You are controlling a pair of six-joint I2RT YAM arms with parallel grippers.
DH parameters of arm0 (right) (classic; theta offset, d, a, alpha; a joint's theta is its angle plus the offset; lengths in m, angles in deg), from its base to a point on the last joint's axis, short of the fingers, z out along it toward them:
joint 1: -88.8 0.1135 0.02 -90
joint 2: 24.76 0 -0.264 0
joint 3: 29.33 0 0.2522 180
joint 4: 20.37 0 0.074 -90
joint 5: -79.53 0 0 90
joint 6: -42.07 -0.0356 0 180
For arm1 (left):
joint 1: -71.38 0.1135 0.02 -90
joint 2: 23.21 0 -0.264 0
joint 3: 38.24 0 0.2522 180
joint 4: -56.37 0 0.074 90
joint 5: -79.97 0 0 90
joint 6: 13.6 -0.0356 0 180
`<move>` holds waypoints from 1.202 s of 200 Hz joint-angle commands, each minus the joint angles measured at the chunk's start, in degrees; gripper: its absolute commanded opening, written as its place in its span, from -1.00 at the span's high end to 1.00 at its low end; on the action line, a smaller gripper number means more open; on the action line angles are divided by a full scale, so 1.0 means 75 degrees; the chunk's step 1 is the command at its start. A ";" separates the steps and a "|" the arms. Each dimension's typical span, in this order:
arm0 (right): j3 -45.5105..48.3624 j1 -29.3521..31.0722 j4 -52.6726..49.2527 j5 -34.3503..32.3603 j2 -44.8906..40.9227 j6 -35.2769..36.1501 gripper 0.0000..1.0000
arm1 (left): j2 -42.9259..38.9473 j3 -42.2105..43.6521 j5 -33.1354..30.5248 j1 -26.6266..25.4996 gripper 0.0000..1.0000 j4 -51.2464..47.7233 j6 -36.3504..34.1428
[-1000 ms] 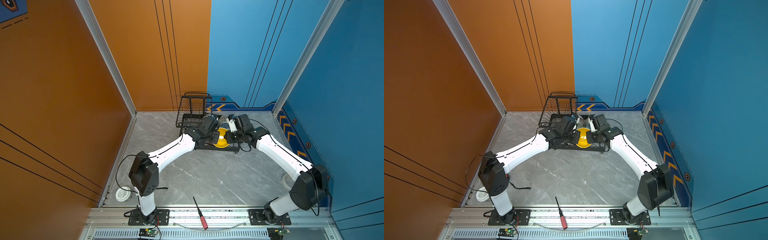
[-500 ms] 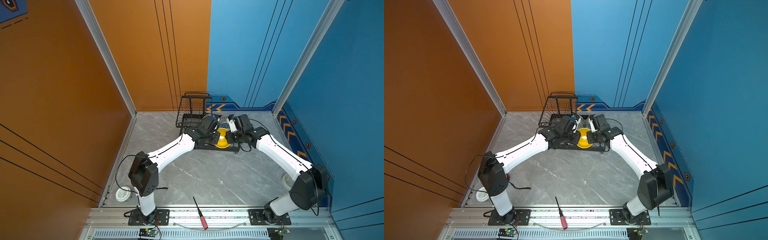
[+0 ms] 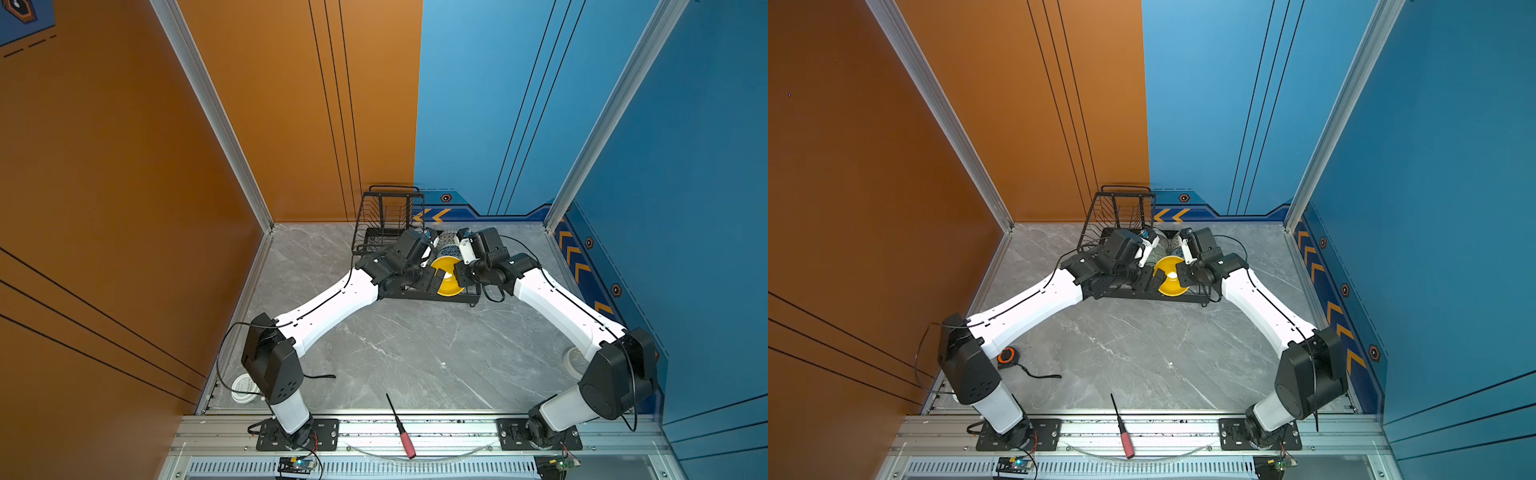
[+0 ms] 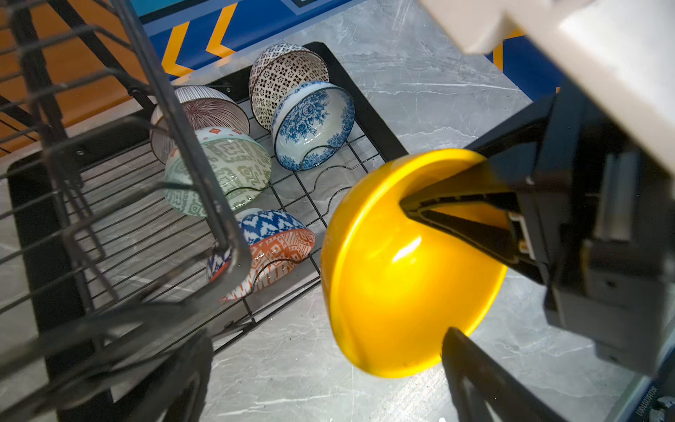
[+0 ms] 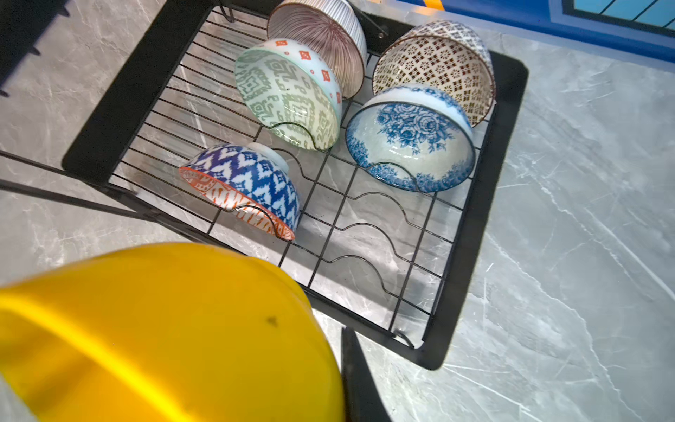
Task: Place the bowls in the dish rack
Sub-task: 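Hold the yellow bowl at the rack while the right gripper grasps its rim, then lower the yellow bowl into a rack slot with the right gripper while the left releases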
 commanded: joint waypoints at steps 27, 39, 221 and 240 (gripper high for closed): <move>0.0513 -0.0298 0.1341 -0.1392 -0.0156 0.1334 1.00 | -0.0476 0.0374 -0.0403 0.0158 -0.96 -0.0594 -0.0231; 0.0634 -0.0383 0.1780 -0.1659 -0.0043 0.1692 1.00 | -0.0542 0.0446 -0.0422 0.0202 -0.96 -0.0624 -0.0210; 0.3713 0.0267 1.2474 -0.4021 0.2433 0.7871 1.00 | -0.0769 0.0733 -0.0348 0.0362 -0.96 -0.0796 -0.0104; 0.3747 0.0283 1.3055 -0.3922 0.2731 0.8175 1.00 | -0.0768 0.0733 -0.0326 0.0390 -0.96 -0.0810 -0.0103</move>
